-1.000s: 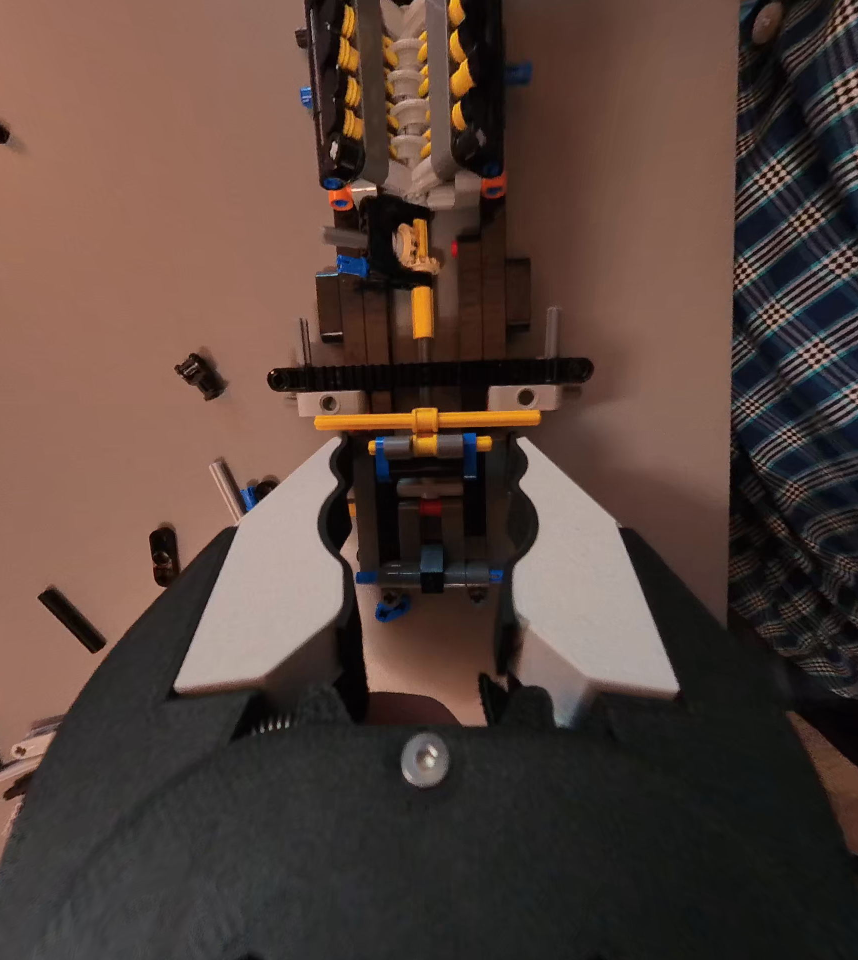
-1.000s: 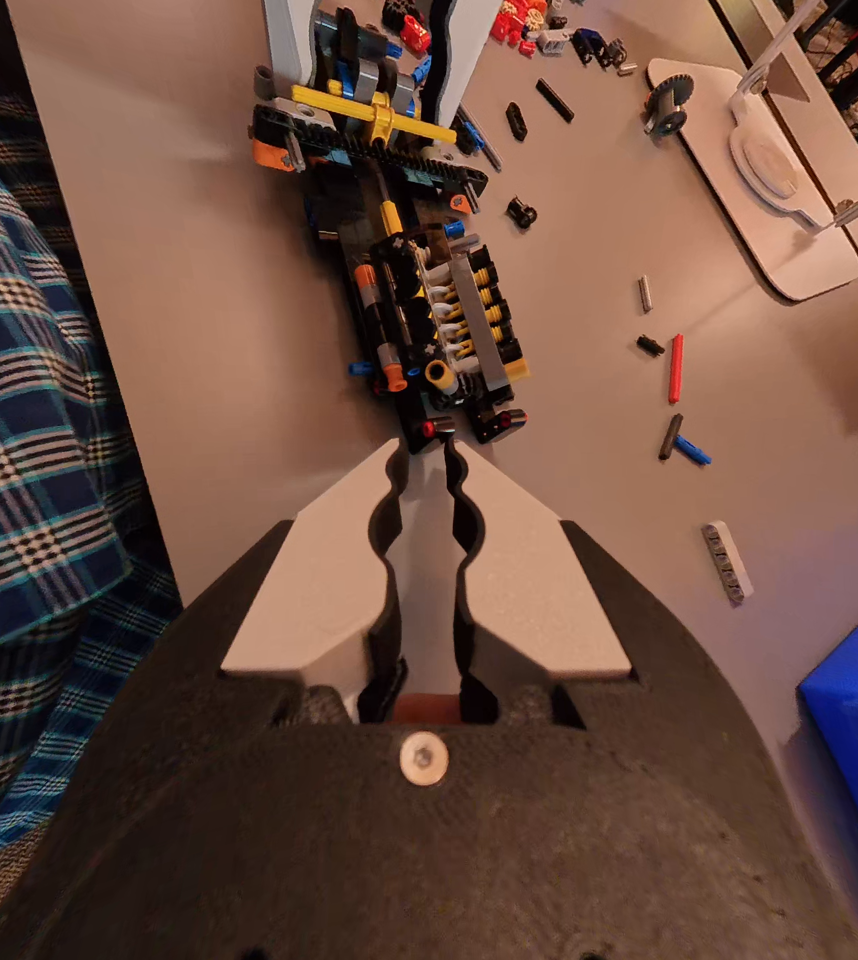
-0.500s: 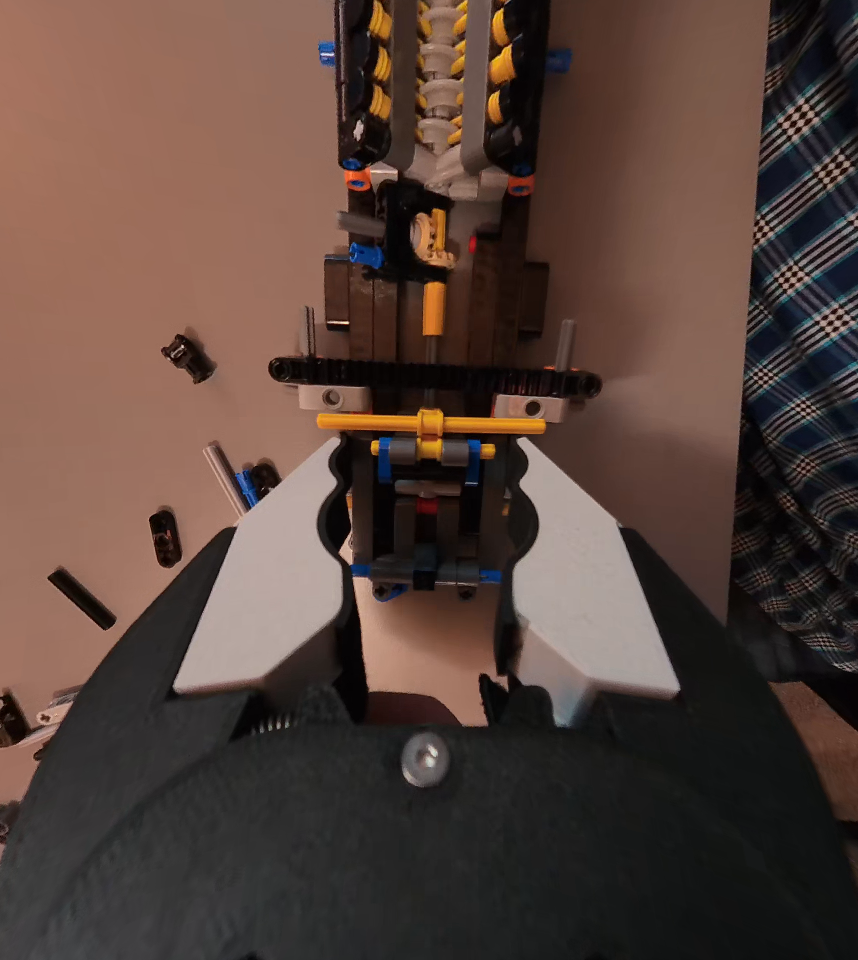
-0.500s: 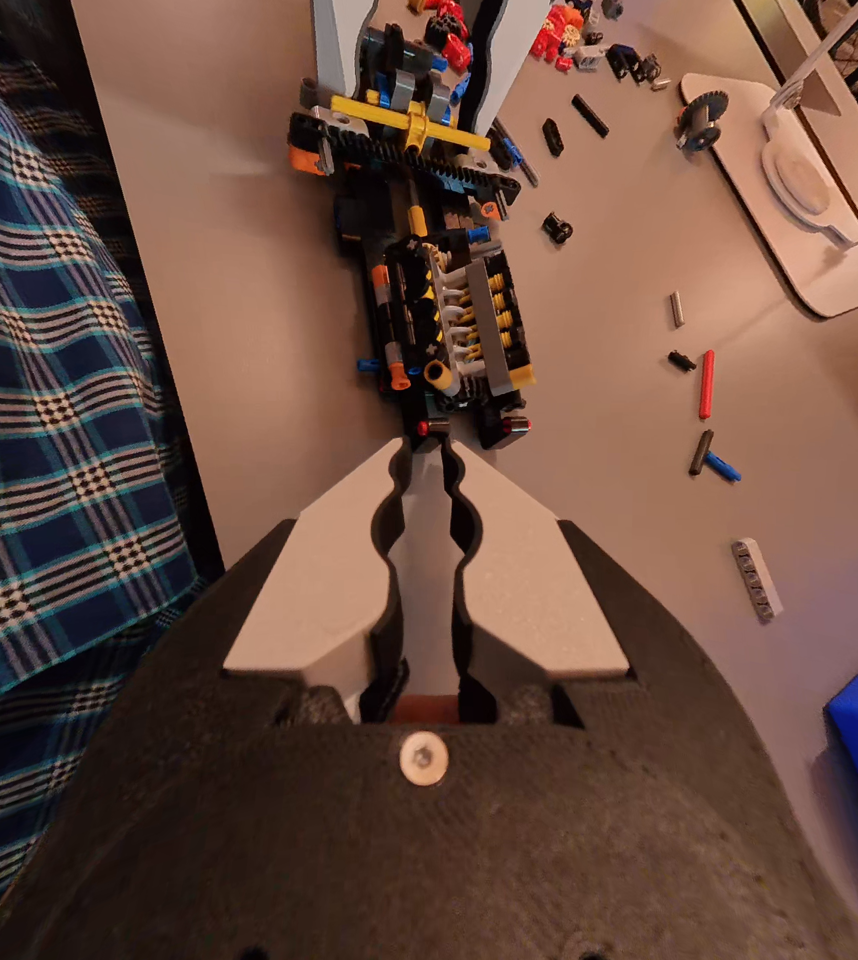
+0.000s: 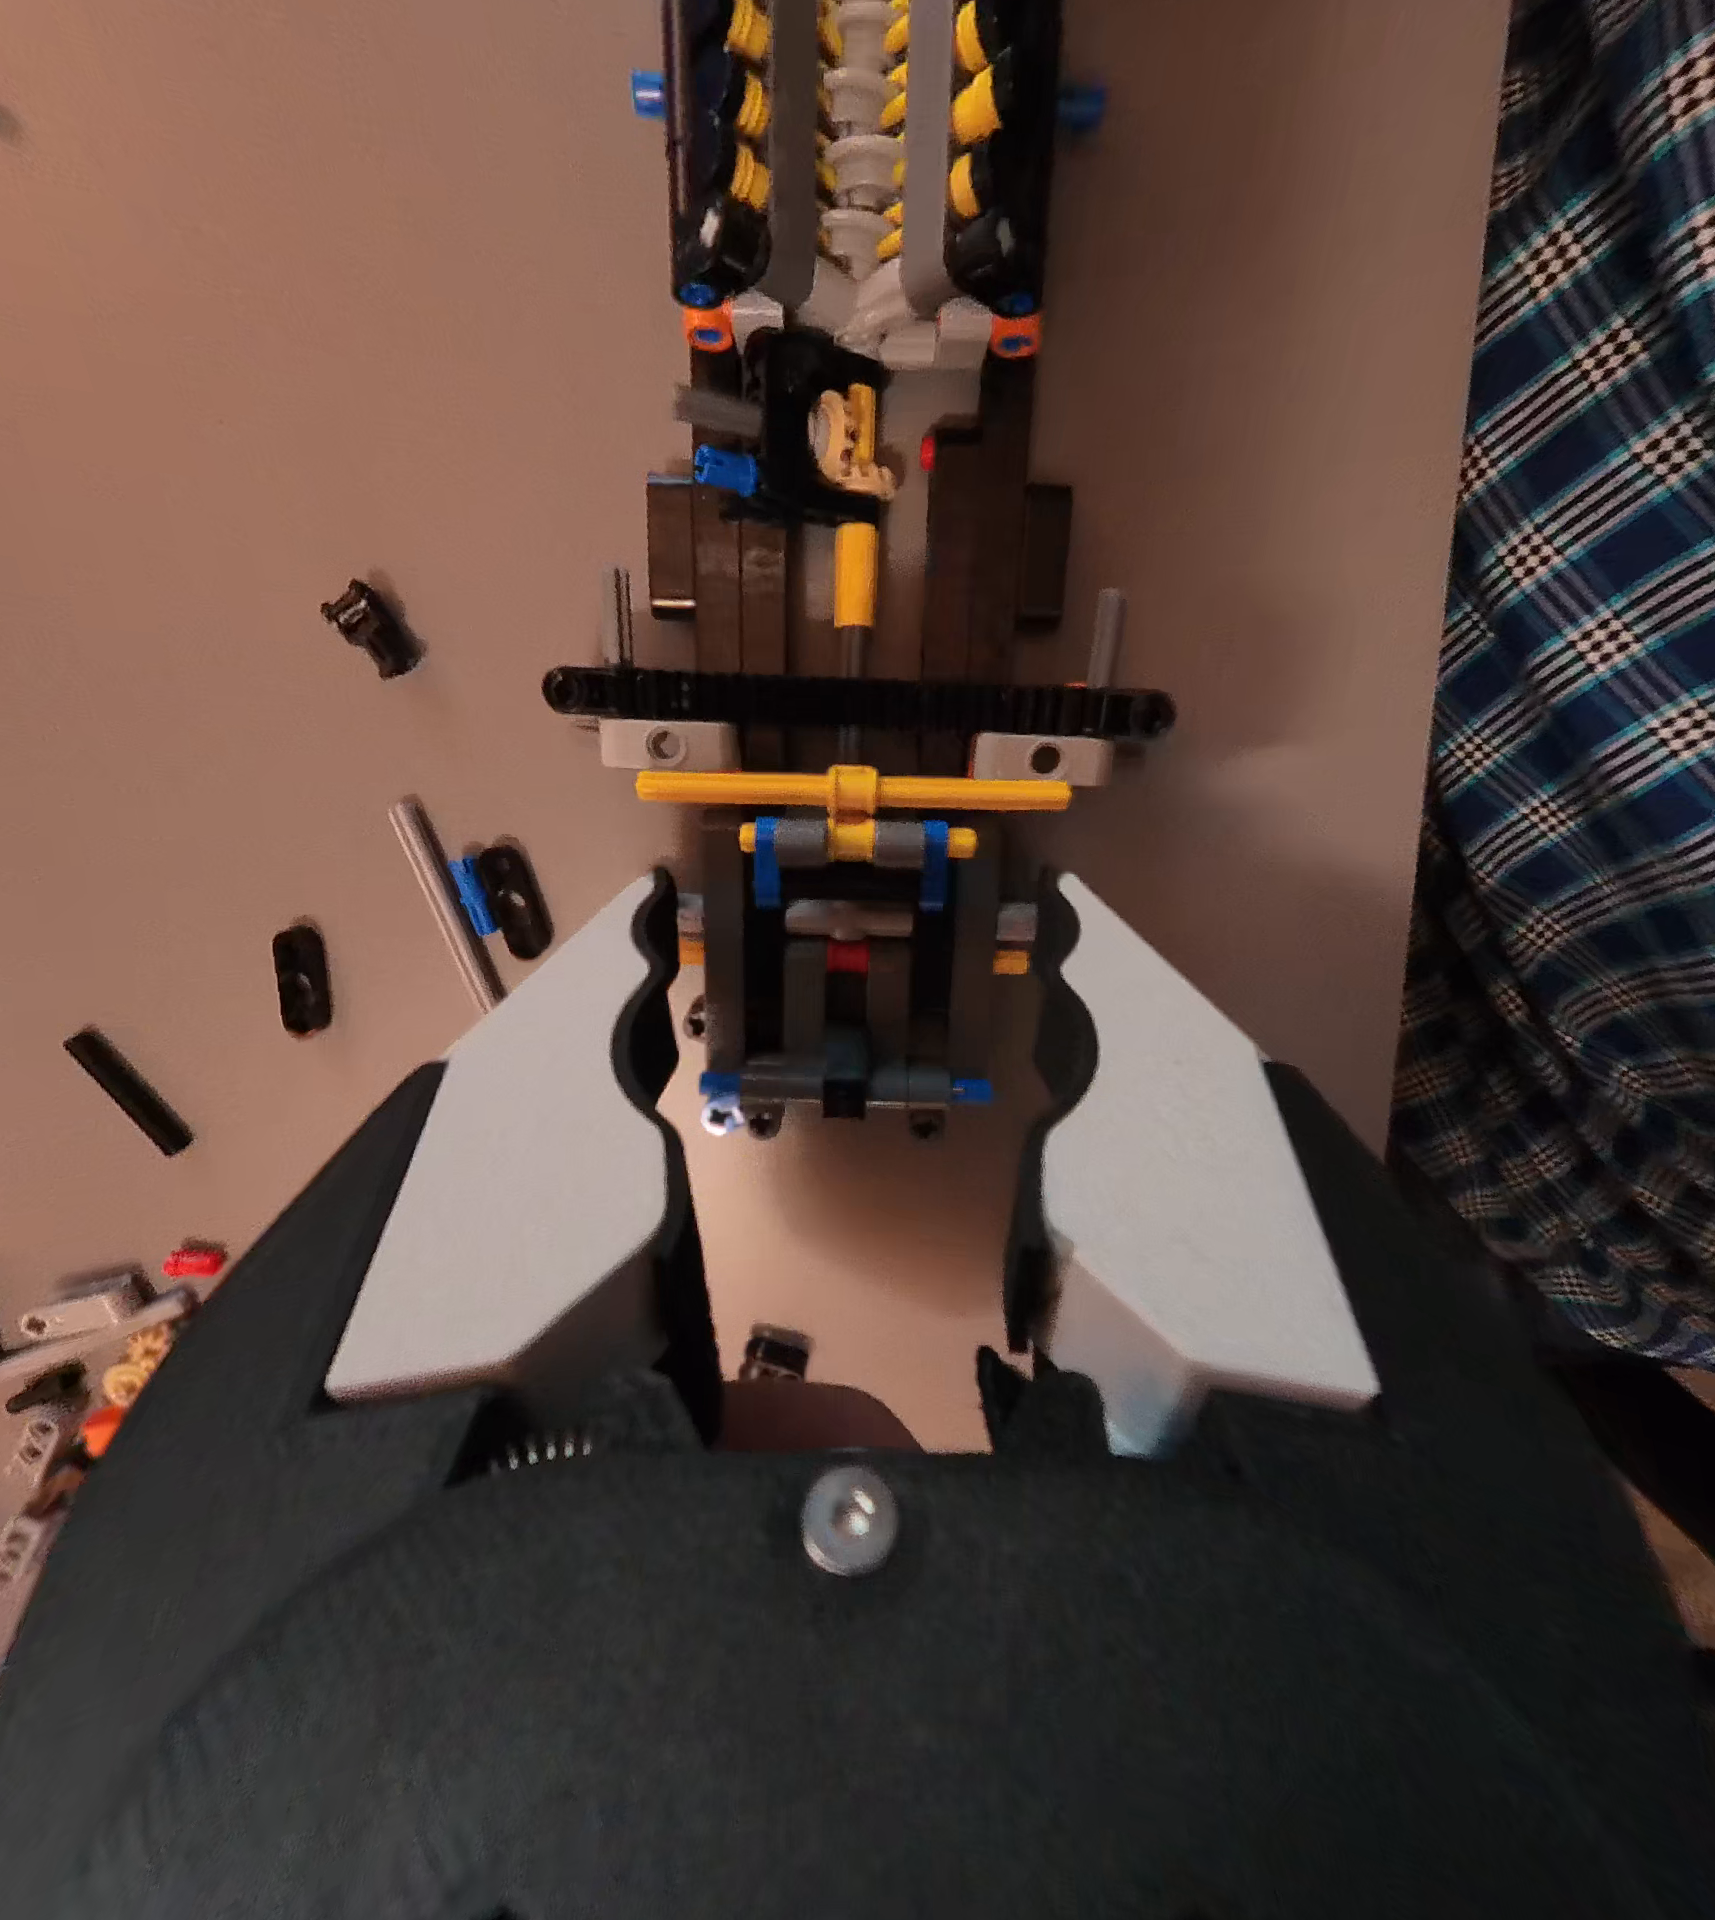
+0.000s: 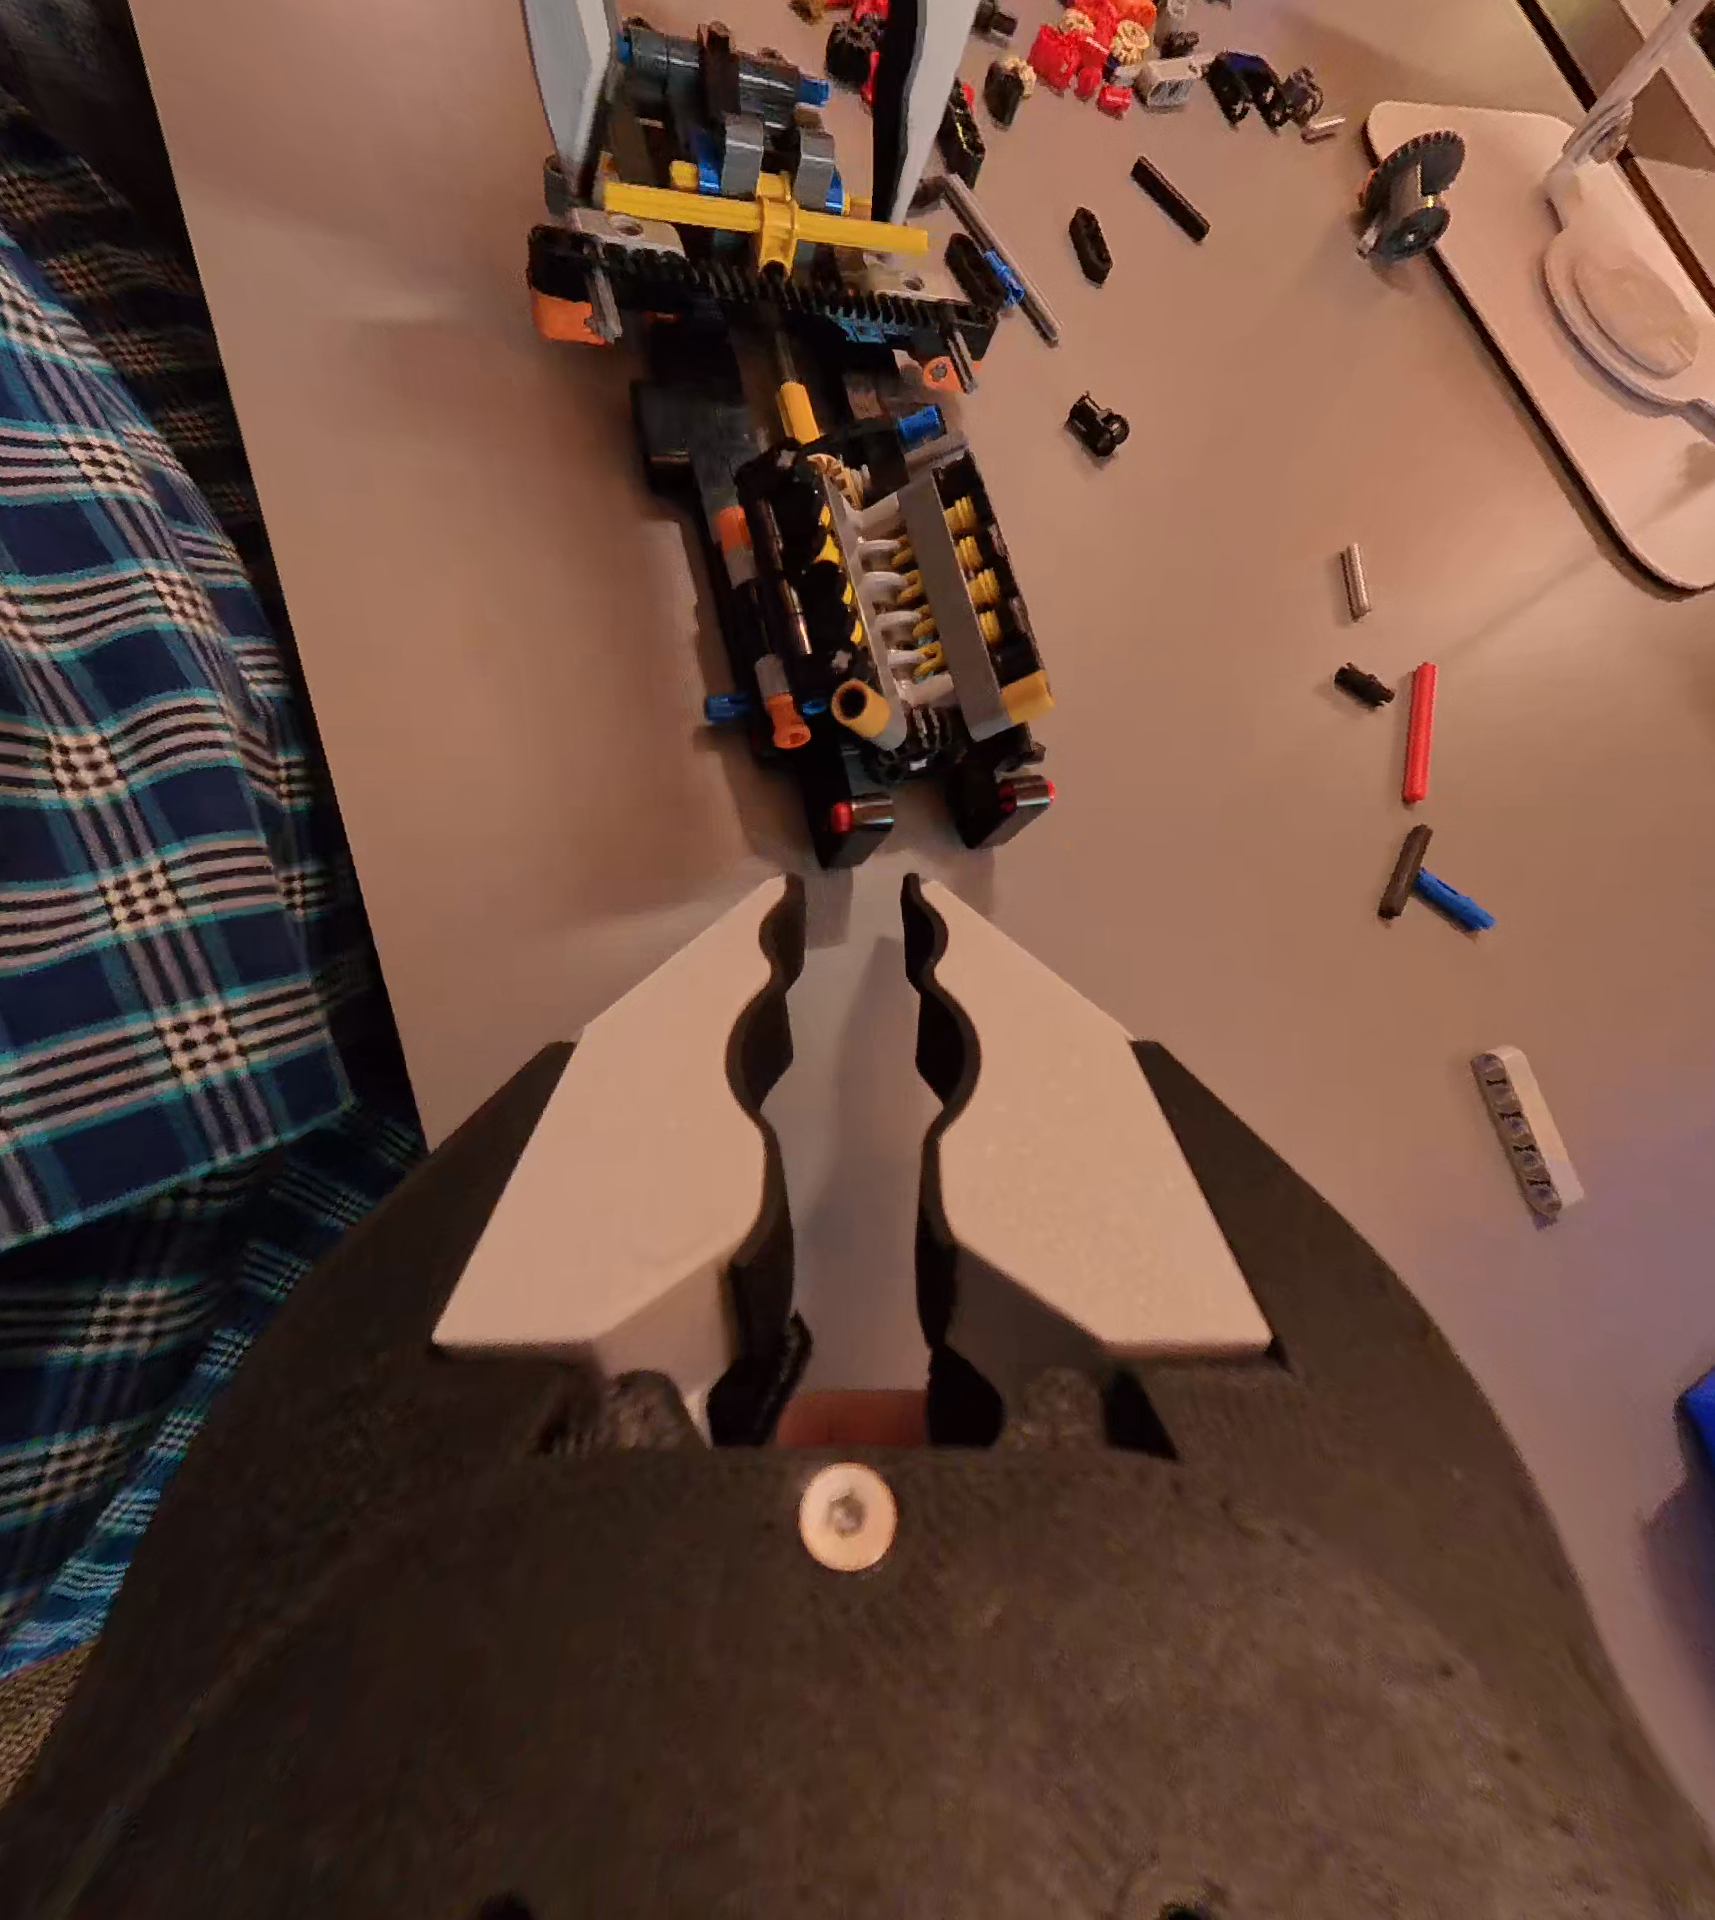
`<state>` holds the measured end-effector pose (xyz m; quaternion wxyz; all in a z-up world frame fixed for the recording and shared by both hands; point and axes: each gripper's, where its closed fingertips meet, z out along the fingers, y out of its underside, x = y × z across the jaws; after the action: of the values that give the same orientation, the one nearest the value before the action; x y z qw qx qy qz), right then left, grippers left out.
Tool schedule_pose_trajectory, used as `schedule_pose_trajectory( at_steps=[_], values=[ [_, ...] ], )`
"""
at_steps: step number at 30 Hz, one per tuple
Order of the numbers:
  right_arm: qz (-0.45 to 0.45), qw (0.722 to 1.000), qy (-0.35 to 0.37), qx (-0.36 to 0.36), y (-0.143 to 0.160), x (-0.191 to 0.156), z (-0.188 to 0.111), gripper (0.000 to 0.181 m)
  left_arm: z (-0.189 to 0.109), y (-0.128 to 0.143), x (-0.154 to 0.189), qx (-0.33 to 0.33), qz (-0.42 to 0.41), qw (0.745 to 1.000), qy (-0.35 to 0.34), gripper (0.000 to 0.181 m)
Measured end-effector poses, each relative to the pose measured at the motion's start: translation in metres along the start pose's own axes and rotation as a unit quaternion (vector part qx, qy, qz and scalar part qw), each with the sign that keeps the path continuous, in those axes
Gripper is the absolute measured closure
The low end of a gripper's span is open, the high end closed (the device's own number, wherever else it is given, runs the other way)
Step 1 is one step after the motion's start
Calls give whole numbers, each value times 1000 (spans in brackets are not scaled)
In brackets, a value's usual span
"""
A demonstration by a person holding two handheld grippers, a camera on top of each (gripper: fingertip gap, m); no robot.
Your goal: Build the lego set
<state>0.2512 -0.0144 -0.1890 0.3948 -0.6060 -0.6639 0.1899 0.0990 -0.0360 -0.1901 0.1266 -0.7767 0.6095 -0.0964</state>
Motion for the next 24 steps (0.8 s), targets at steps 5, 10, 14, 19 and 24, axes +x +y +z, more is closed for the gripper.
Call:
schedule_pose_trajectory(
  at_steps=[5, 10, 14, 19, 24],
  values=[
    [12, 1000, -9, 2, 3, 7, -5, 164, -6, 11, 0, 11, -25, 999, -28, 108],
    [28, 999, -16, 9, 4, 19, -10, 161, -15, 3, 6, 45, -40, 997, -55, 105],
    [42, 997, -53, 32, -4, 18, -8, 147, -21, -11, 8, 74, -60, 992, -87, 100],
    [32, 996, -84, 12, -1, 16, 8, 130, -12, -17, 7, 83, -95, 984, -124, 95],
    [23, 994, -106, 7, -5, 13, 15, 136, -4, -15, 12, 83, -105, 983, -123, 99]
  ],
)
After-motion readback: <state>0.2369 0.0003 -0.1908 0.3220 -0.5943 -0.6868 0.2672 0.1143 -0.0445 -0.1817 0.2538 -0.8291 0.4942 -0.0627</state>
